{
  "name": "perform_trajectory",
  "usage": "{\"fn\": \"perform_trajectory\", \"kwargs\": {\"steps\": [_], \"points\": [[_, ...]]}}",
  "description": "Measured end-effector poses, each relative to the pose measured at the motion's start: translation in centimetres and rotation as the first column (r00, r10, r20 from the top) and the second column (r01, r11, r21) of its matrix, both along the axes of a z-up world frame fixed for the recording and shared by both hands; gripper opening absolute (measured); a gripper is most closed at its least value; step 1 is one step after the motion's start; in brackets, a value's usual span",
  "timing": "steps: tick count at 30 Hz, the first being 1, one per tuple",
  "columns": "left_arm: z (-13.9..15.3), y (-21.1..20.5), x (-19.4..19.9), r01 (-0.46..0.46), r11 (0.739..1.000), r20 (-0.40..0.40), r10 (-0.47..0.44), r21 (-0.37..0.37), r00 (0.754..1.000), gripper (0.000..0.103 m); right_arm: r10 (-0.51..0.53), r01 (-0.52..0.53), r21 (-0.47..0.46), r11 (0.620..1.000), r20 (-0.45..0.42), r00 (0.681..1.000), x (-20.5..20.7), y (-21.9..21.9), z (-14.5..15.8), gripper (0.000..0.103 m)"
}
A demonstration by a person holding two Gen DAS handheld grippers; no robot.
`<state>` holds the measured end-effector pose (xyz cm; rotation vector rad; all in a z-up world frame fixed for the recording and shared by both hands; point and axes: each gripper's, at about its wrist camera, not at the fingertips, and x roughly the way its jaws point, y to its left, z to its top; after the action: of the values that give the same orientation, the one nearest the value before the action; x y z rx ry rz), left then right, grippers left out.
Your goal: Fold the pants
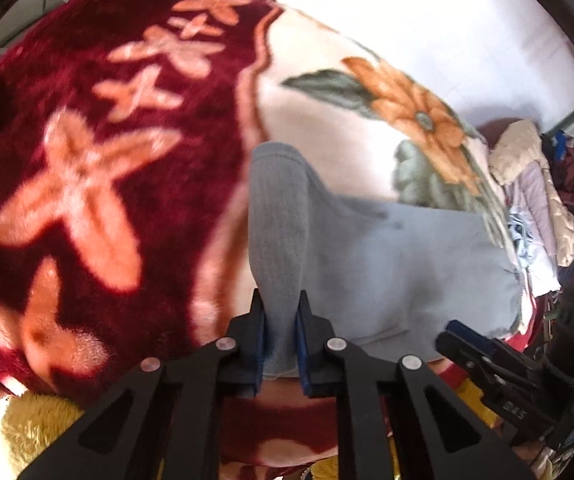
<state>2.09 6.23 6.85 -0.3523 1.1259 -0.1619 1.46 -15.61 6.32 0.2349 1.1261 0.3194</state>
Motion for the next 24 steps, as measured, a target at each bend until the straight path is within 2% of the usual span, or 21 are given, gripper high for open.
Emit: {"fn": "perform_trajectory", "kwargs": {"steps": [7,11,14,18,24], "points": [[5.4,-5.4,-0.3,0.108,0.994,0.092,-0.107,-0.014,0.990,0.012,-0.050,0.049,0.041,0.998,0.021,0.999,-0.1,-3.4,1.5,0.042],[7.4,-8.8,0.1,0.161,0.986,0.115,-0.156,-0.038,0.981,0.012,-0.094,0.091,0.071,0.993,0.033,0.995,-0.4,-6.5,2.3,0.042],[8.4,-11.4,0.5,0.207,0.978,0.129,-0.203,-0.018,0.971,0.012,-0.127,0.123,0.069,0.990,0.045,0.991,-0.6,-8.4,2.5,0.042],[8.0,-14.7,1.3,0.266,0.964,0.109,-0.266,0.019,0.958,0.012,-0.188,0.185,0.074,0.980,0.038,0.981,-1.0,-11.3,2.2,0.042],[6.1,-19.5,2.1,0.344,0.938,0.069,-0.346,0.036,0.936,0.012,-0.246,0.242,0.098,0.965,0.024,0.969,-1.5,-14.1,1.4,0.042]]}}
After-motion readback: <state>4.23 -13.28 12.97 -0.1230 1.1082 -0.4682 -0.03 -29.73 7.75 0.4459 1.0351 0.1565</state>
